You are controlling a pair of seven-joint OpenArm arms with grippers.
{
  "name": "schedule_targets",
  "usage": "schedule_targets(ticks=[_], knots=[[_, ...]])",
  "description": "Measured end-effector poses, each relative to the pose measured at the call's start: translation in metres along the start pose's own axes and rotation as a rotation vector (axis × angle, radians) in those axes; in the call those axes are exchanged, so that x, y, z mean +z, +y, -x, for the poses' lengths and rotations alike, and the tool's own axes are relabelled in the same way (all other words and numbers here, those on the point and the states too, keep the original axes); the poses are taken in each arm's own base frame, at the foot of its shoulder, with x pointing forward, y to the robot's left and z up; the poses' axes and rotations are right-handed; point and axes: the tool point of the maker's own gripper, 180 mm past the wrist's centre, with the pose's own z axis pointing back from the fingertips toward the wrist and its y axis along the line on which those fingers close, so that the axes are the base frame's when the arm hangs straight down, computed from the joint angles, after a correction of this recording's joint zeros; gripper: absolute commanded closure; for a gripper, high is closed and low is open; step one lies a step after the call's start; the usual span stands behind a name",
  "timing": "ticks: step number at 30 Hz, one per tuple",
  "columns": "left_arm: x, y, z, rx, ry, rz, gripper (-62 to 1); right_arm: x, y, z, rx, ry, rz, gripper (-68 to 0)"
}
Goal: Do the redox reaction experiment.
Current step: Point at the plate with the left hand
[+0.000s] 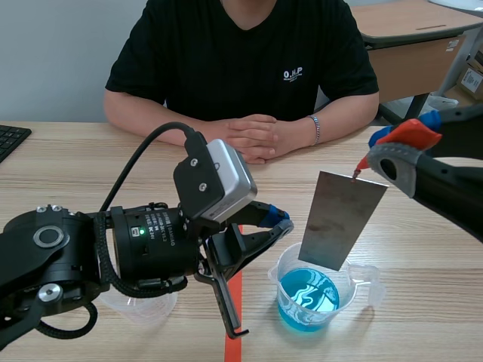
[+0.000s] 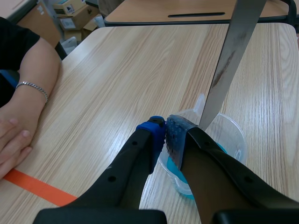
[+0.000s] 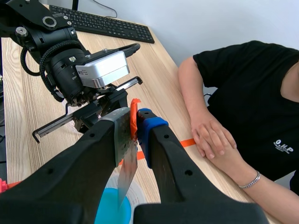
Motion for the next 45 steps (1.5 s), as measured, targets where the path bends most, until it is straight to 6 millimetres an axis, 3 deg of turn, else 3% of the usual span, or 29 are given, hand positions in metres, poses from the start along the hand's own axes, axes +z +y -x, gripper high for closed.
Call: schedule_targets(ticks=[14, 22, 27, 37, 42, 45], knots=[[0.001, 0.0, 0.001, -0.002, 0.005, 0.001, -5.3, 0.0, 0.0, 0.0, 0.0, 0.0, 0.0, -1.5], [0.018, 0.014, 0.014, -0.024, 0.052, -0.021, -5.3, 0.0, 0.0, 0.0, 0.0, 0.0, 0.0, -1.5], [0.046, 0.041, 0.011, -0.06, 0.045, -0.115, -5.3, 0.0, 0.0, 0.0, 0.0, 0.0, 0.0, -1.5], [0.111, 0.061, -0.002, -0.078, 0.079, -0.261, -5.3, 0.0, 0.0, 0.0, 0.0, 0.0, 0.0, -1.5], [0.146, 0.061, 0.007, -0.065, 0.147, -0.351, -5.3, 0.0, 0.0, 0.0, 0.0, 0.0, 0.0, -1.5], [0.164, 0.048, 0.018, -0.022, 0.185, -0.374, -5.3, 0.0, 0.0, 0.0, 0.0, 0.0, 0.0, -1.5]])
